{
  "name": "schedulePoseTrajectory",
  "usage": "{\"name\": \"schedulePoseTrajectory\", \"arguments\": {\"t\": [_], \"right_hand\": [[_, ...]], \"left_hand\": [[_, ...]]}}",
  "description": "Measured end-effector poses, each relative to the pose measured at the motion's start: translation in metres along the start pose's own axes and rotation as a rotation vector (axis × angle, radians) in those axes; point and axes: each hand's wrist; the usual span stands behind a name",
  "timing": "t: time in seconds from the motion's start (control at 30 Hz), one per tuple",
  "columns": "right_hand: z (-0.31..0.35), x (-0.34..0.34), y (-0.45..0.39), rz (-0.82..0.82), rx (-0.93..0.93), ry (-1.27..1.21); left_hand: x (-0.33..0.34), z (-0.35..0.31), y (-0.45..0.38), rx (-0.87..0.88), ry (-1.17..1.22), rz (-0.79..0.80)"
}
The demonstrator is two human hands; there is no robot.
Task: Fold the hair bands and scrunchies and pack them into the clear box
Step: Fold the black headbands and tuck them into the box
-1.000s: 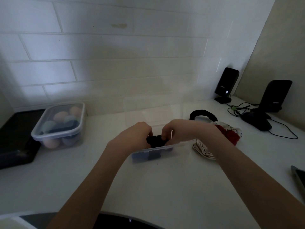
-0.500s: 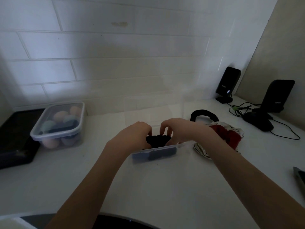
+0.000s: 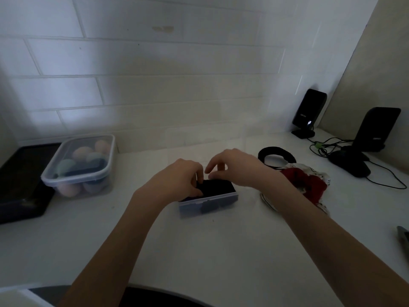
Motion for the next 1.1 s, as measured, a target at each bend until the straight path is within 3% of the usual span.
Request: {"name": "schedulePoseTrajectory", "arguments": {"t": [0.1,0.47,0.57,0.73,0.87,0.97,1.1], "right_hand": [[0.006,0.011,-0.005,0.089,0.018,0.143],[0.024,0.022,-0.013,0.054,0.010,0.303],[0.024,0.021,-0.014,0.031,0.023,0.233],[0.013,0.013,-0.003,-0.091,-0.017,-0.022],[0.003,0.012,0.003,-0.153,-0.061,-0.288],[0.000,0.016,0.004,-0.142,-0.058,-0.420],[-0.003,0.019,0.000,-0.157,-0.069,-0.520]], "left_hand": [[-0.002,-0.001,0.001,0.001,-0.010,0.035],[0.003,-0.001,-0.004,-0.019,-0.162,0.003],[0.003,0.000,-0.004,-0.035,-0.148,0.001],[-0.001,0.005,0.005,-0.082,0.100,-0.048],[-0.006,0.008,0.009,-0.059,0.315,0.045],[-0.006,0.008,0.009,-0.032,0.369,0.057],[0.004,0.008,0.006,-0.040,0.288,-0.058]]}}
Point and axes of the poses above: each hand's wrist, its own y-axis away from the middle knuckle, its own x-axis out of the palm, z = x × y, and after that the axes turned 1 degree about x, right-handed
